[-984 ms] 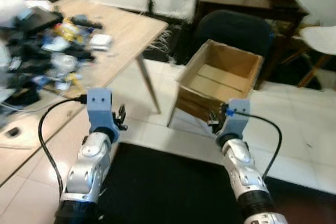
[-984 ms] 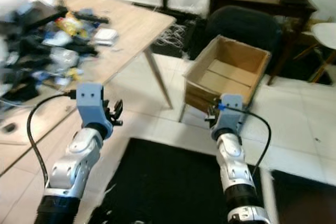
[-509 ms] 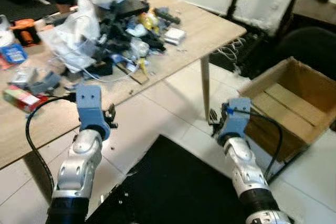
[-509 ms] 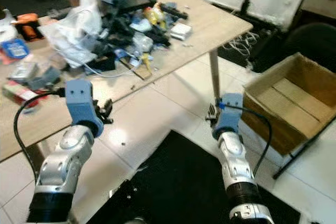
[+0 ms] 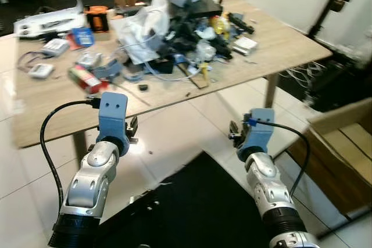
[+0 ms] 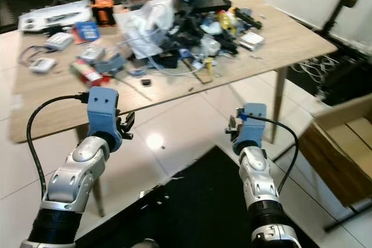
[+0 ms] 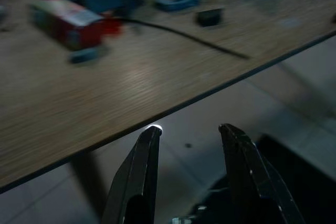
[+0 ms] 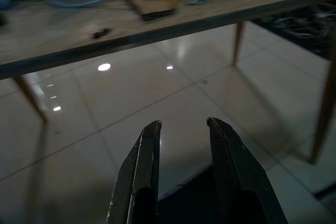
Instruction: Picking trash to rubbish bin
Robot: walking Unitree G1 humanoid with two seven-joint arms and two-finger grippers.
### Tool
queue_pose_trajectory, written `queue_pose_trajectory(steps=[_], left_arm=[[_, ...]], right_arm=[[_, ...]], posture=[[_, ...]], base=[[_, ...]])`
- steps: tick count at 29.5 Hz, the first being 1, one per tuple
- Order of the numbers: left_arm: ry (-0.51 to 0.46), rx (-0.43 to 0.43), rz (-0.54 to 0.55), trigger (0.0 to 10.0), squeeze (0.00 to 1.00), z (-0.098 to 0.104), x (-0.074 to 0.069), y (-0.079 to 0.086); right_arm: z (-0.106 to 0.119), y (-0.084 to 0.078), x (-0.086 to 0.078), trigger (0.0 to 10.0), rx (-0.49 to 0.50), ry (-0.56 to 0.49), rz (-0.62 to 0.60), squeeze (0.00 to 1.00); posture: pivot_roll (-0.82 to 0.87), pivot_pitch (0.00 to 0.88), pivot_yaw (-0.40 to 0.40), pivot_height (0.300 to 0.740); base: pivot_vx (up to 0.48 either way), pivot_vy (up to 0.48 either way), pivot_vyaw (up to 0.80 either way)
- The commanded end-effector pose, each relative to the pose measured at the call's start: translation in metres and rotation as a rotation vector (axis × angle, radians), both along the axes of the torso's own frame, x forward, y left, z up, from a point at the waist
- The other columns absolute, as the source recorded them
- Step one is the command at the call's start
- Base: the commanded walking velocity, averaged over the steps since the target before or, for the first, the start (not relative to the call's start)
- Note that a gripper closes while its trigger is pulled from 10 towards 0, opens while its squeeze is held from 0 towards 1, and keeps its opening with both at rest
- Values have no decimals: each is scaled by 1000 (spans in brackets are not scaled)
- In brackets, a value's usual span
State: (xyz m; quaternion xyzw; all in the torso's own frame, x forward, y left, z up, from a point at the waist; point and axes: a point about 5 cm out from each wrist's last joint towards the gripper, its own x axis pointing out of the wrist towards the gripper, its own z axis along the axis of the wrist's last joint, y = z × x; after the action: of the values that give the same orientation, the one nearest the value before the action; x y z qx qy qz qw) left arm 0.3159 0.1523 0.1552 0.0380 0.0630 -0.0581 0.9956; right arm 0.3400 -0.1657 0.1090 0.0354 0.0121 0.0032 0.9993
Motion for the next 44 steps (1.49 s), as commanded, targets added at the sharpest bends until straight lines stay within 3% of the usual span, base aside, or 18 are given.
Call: queue_pose_trajectory(steps=[1, 5, 10, 29, 44], left_arm=[[36, 26, -9, 10000, 0, -6, 0, 1], [66, 12, -12, 10000, 0, -8, 0, 1], [57, 64, -23, 10000, 0, -9, -1, -1], [51, 8, -9, 10000, 0, -5, 2, -4], [103, -11, 6, 10000, 0, -12, -2, -6]], right_arm=[[-8, -4, -2, 10000, -5, 40, -8, 0], [-8, -4, -2, 10000, -9, 45, -5, 0], [-9, -3, 0, 10000, -11, 56, 2, 0], [-11, -7, -2, 10000, -15, 73, 8, 0], [-10, -2, -6, 10000, 0, 97, 51, 0]], posture=[[123, 108, -31, 740], [123, 108, -31, 740], [125, 109, -38, 740], [118, 120, -41, 740], [97, 156, -70, 740]], base=[[0, 0, 800], [0, 0, 800], [0, 0, 800], [0, 0, 775], [0, -96, 0]])
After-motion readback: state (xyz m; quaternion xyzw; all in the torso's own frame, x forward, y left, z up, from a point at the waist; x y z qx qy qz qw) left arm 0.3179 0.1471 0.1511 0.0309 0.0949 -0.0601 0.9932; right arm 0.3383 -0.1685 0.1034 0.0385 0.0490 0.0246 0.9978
